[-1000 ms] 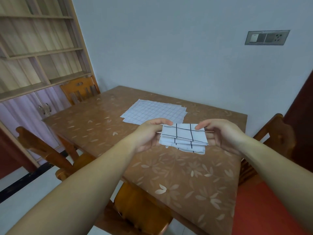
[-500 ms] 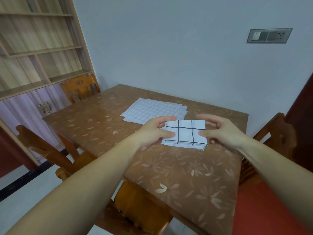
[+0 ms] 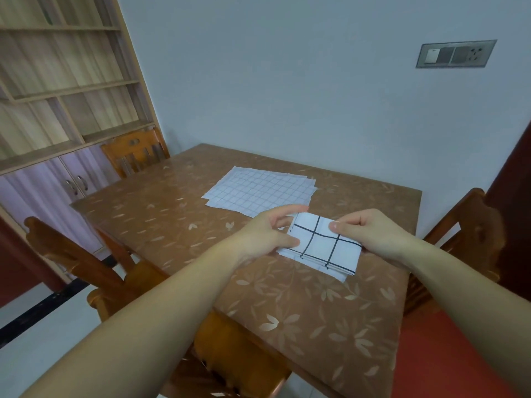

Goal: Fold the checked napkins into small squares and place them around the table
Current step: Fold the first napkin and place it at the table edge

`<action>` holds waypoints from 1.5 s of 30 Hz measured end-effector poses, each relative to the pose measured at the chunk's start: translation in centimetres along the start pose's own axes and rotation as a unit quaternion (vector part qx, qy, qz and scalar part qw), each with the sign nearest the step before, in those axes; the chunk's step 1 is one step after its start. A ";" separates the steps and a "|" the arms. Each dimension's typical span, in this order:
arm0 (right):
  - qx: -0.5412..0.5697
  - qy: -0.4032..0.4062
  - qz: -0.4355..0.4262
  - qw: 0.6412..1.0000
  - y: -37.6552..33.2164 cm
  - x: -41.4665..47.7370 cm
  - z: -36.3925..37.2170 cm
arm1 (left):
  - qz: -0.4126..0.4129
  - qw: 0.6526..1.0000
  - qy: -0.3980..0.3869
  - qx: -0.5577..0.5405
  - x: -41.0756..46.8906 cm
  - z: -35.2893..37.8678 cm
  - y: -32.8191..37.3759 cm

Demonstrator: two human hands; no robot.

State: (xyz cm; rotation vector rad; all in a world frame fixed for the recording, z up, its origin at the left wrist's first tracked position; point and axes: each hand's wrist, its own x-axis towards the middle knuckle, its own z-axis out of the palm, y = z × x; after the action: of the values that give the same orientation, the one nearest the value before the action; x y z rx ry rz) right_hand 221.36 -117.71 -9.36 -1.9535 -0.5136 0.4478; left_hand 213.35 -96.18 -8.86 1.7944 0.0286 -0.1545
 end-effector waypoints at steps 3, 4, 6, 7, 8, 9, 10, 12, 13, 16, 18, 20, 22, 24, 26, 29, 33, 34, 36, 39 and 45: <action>0.026 0.024 -0.012 0.999 0.3 0.1 -0.3 | -0.077 0.995 0.036 -0.048 0.6 1.2 -0.4; 0.039 0.031 -0.014 0.999 0.2 0.2 -0.4 | -0.087 0.995 0.041 -0.030 0.9 1.7 -0.4; 0.092 0.042 0.000 0.995 0.4 0.4 -0.4 | -0.076 0.995 0.055 -0.015 1.4 2.5 -0.2; 0.149 0.037 0.021 0.988 0.7 0.6 -0.4 | -0.063 0.995 0.069 -0.028 1.6 2.8 -0.1; 0.209 0.020 0.049 0.976 0.9 0.8 -0.4 | -0.048 0.994 0.082 -0.044 1.9 2.8 -0.1; 0.250 -0.007 0.078 0.965 1.0 0.9 -0.3 | -0.034 0.993 0.095 -0.057 2.2 2.7 0.0; 0.256 -0.034 0.096 0.961 1.1 0.9 -0.2 | -0.022 0.992 0.105 -0.062 2.5 2.5 -0.1; 0.202 -0.055 0.101 0.973 1.3 1.0 0.1 | -0.005 0.991 0.124 -0.058 3.2 1.9 -0.6; 0.166 -0.049 0.098 0.980 1.3 1.2 0.2 | 0.001 0.991 0.128 -0.043 3.6 1.5 -0.9; 0.108 0.006 0.085 0.991 1.5 2.2 0.4 | 0.016 0.993 0.116 0.002 5.0 0.4 -2.1; 0.108 0.033 0.077 0.991 1.5 2.7 0.5 | 0.020 0.994 0.105 -0.015 6.1 -0.1 -2.8; 0.101 0.056 0.082 0.990 1.5 3.1 0.4 | 0.021 0.995 0.096 -0.026 7.4 -0.3 -3.4; 0.103 0.083 0.097 0.986 2.1 3.3 0.1 | 0.012 0.996 0.087 -0.029 8.6 -0.1 -4.0; 0.121 0.118 0.123 0.978 2.9 3.6 -0.2 | -0.004 0.996 0.078 -0.047 9.5 0.5 -4.8; 0.157 0.153 0.156 0.963 3.8 3.7 -0.6 | -0.022 0.997 0.061 -0.049 10.3 1.3 -5.4; 0.209 0.169 0.209 0.940 5.5 3.5 -1.4 | -0.039 0.997 0.050 -0.034 11.9 2.7 -6.4; 0.233 0.152 0.248 0.928 8.7 3.9 -2.8 | -0.050 0.995 0.061 -0.060 14.6 4.8 -6.9; 0.242 0.161 0.253 0.923 9.7 4.2 -3.3 | -0.049 0.995 0.070 -0.057 15.4 5.5 -7.0; 0.259 0.179 0.260 0.913 11.8 5.3 -4.7 | -0.058 0.994 0.086 -0.037 17.6 6.9 -7.6; 0.288 0.204 0.261 0.899 15.4 7.2 -7.1 | -0.091 0.989 0.107 -0.043 21.8 9.7 -8.4; 0.337 0.290 0.319 0.837 25.6 12.9 -12.3 | -0.223 0.961 0.107 -0.120 30.7 15.1 -11.7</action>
State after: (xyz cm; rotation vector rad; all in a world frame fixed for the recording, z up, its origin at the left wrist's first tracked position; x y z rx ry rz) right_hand 242.59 -129.91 -28.68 -1.3988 0.6474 0.3458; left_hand 241.20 -110.12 -27.17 1.5304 0.5859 -0.2647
